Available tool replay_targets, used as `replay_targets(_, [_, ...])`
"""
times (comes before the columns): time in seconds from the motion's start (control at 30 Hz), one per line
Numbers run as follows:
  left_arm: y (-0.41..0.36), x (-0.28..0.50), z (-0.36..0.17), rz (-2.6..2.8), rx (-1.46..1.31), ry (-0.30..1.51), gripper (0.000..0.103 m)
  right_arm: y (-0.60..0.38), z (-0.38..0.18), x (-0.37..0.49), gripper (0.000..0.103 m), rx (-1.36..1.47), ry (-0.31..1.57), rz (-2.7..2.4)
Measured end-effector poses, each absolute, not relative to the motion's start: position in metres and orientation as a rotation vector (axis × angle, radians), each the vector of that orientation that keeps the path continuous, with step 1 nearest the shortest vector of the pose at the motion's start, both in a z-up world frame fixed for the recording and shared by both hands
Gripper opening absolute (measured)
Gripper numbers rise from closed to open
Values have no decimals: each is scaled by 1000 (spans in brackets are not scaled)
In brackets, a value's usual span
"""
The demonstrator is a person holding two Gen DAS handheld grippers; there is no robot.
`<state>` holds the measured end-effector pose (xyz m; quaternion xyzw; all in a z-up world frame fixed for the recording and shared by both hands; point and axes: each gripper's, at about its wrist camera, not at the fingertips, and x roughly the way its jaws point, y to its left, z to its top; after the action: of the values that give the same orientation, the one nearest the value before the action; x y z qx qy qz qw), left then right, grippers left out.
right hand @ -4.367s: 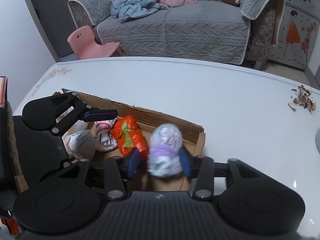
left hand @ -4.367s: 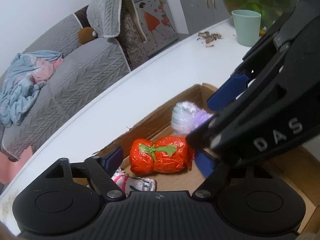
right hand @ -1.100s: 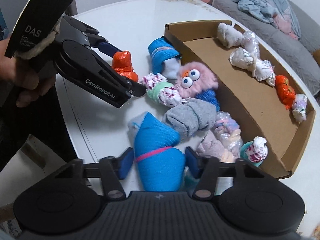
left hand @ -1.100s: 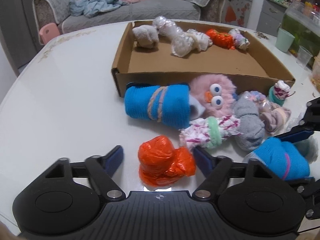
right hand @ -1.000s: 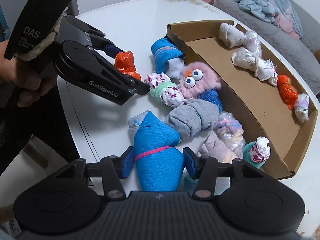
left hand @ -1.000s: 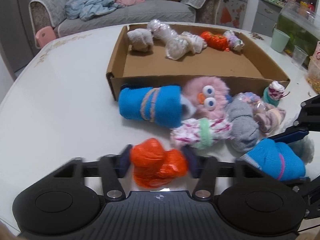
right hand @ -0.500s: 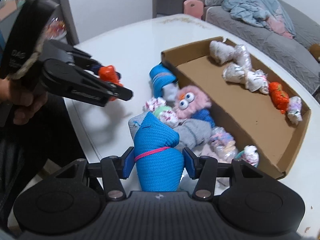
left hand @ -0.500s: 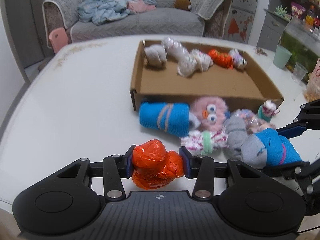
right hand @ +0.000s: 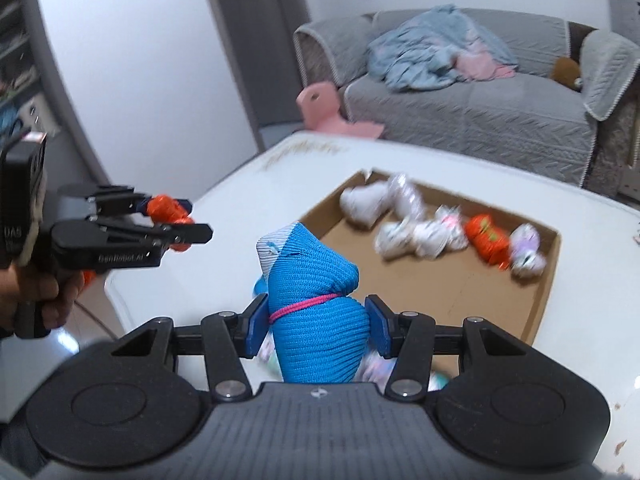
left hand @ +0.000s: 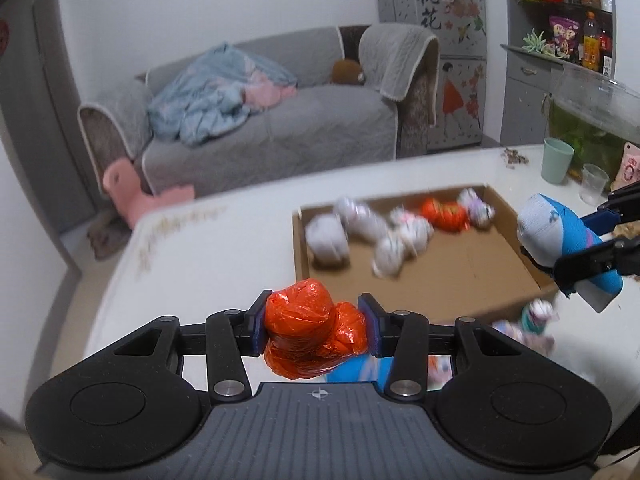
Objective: Organize objects
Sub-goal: 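Carry both bundles into the tray and open both tools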
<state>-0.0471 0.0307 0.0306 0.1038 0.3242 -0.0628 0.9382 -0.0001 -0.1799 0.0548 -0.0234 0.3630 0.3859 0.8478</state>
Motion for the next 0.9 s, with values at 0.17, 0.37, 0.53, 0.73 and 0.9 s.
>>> replay_targets(0.17, [17,-18,40,-185,303,604,52,-166,60,41,47,-9,748,826])
replay_targets(0.37, [3,24,14,-225,378,644,52,-138,42,81,48,-32,764,846])
replay_targets(0.53, [-5,55,-27,-259,431,707,52,-127,10,100,48,-45,862,849])
replay_targets(0.73, [-11,77,-69,-290,520,727,52,-118,-14,118,48,-29,934,852])
replay_targets(0.9, [-15,89,-95,-313,587,738,52,-111,-32,137,48,41,1011,873])
